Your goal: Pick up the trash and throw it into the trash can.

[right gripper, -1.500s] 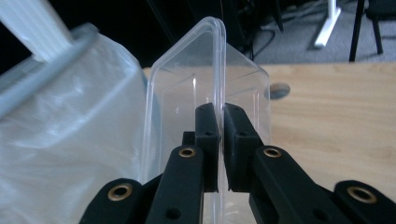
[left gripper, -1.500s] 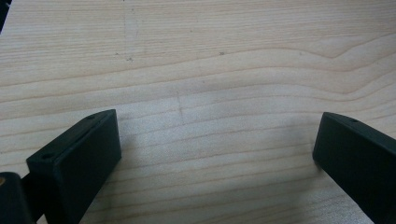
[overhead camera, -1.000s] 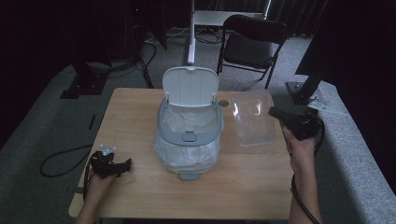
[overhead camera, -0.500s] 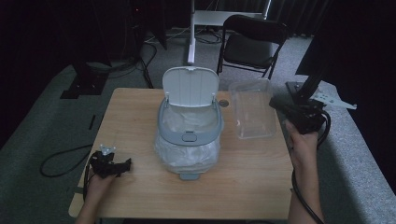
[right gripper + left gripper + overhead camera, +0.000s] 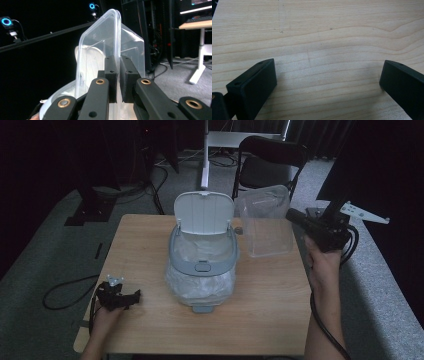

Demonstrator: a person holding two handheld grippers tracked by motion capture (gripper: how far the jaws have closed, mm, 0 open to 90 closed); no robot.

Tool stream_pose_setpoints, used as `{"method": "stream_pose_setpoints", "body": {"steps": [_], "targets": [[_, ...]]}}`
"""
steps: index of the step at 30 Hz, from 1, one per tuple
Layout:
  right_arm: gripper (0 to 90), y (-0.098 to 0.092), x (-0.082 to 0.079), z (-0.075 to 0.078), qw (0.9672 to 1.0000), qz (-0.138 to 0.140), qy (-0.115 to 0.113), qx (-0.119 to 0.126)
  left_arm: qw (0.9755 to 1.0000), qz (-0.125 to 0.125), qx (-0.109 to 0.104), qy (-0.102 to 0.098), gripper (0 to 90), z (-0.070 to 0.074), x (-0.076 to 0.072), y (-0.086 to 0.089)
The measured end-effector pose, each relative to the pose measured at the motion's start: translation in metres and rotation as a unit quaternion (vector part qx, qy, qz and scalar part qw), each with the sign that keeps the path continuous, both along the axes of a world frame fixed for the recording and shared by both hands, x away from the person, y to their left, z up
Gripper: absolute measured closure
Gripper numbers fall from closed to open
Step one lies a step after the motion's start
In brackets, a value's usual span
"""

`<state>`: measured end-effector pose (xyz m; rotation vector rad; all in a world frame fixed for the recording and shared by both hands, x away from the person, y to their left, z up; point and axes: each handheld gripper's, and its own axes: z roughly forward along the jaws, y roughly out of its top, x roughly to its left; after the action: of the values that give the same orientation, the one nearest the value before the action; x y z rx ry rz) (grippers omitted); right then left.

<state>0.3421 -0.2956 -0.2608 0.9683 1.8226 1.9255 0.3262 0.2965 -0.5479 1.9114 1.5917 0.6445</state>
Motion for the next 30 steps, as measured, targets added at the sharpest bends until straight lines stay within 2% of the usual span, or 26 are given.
{"method": "stream_pose_setpoints", "body": {"steps": [4,11,19,30], "targets": [[85.5,0.010,0.001,0.011,0.9998,0.011,-0.015,0.004,1.0000,0.000,0.000,0.000,1.8,0.000,0.000,0.000],[85.5,0.025,0.003,0.023,0.9988,0.032,-0.031,0.020,1.0000,0.000,0.000,0.000,1.8,0.000,0.000,0.000],[85.5,0.043,0.007,0.027,0.9979,0.052,-0.035,0.017,1.0000,0.001,0.000,0.000,1.9,0.000,0.000,0.000],[85.4,0.084,0.019,0.025,0.9946,0.093,-0.037,0.024,1.0000,0.001,0.000,0.000,1.9,0.000,-0.001,0.000]]}}
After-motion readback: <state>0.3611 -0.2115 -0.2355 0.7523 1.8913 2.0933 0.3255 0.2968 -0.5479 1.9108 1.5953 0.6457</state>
